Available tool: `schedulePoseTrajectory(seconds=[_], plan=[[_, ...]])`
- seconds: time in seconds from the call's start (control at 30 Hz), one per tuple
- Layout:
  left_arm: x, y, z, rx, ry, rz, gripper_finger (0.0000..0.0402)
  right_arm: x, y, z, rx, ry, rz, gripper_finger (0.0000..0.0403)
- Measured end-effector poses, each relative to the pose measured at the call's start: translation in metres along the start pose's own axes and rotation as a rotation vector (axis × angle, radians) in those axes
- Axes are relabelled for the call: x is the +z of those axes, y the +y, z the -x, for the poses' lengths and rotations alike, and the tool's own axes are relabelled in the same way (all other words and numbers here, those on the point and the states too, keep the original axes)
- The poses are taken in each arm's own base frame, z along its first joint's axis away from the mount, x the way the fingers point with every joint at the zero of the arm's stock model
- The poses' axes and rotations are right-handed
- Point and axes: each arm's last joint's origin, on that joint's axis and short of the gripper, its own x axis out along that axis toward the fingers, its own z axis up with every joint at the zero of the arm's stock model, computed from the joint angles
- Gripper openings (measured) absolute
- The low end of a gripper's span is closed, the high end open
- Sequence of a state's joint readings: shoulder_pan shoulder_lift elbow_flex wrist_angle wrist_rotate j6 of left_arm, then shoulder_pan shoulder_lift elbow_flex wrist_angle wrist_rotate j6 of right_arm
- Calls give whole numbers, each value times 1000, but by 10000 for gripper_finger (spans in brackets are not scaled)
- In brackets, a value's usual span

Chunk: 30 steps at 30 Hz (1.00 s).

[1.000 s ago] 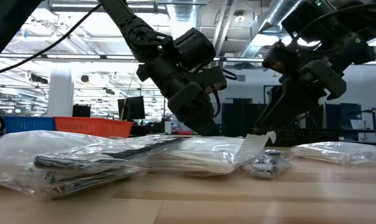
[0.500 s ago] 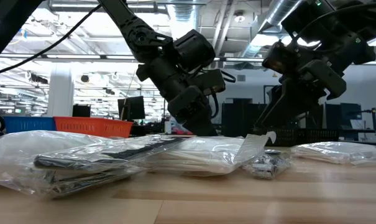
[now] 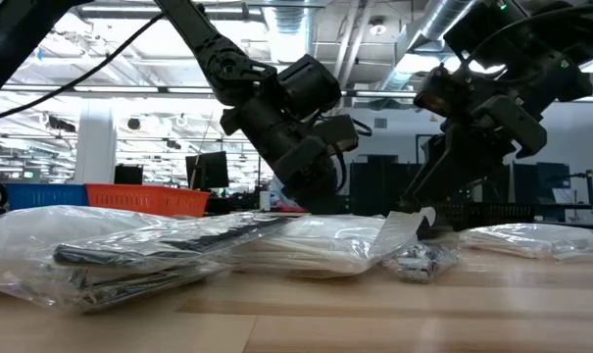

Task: Pick & Place Travel size toiletries
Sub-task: Put the black comb into the right black bin

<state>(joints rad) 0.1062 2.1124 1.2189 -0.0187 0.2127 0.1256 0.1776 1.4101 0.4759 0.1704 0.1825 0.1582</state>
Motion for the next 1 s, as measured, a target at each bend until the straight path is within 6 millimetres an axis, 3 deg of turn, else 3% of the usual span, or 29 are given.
schedulePoseTrajectory(seconds=[0.6, 0.83, 1.0], plan=[[-2, 0, -1, 8, 11, 6, 1, -5, -5, -1, -143, 34, 15, 221], [-2, 0, -1, 0, 8, 5, 1, -17, -6, -18, -158, 107, 28, 228], [-2, 0, -1, -4, 7, 1, 1, -10, -11, -32, -178, 143, 19, 218]])
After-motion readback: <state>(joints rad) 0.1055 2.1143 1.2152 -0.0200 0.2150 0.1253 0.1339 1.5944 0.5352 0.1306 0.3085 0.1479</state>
